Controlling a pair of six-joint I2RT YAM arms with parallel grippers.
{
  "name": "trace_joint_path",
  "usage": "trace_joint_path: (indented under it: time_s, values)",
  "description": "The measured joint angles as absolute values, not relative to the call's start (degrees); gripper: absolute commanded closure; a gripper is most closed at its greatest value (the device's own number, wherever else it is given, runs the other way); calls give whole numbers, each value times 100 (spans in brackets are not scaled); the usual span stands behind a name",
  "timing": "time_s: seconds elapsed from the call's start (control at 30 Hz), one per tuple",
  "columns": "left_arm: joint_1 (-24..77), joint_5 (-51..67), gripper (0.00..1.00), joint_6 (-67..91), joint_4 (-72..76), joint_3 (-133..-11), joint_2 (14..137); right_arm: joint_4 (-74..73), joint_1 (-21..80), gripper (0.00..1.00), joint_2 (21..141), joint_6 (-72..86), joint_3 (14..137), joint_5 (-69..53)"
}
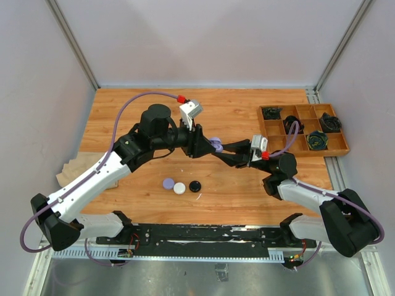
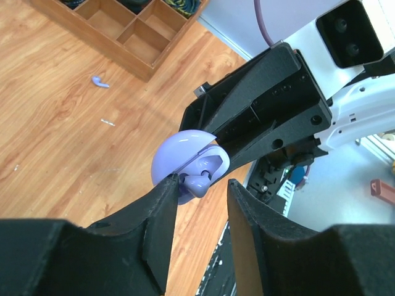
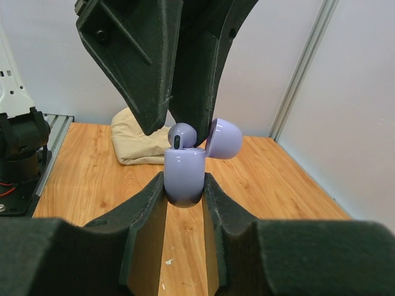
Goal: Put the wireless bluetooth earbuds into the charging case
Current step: Place the earbud in the charging case.
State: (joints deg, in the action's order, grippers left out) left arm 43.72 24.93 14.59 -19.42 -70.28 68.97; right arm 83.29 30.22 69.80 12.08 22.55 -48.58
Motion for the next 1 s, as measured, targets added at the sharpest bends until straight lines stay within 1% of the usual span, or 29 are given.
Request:
trace_joint_path:
  time_s: [0.1,0.67,1.0]
  values:
    - [4375,2469,52,1485,-1940,-7032,6895,8329,3022,99,6980,1197,2255,-4845]
    - [4375,2508,52,1546,-1929,-7048,6877,8333,3022,99,6989,1192,2255,-4834]
    - [4375,2663,52,1481,-1769,-7253,6897,8335,3022,99,7008,1192,2255,-4862]
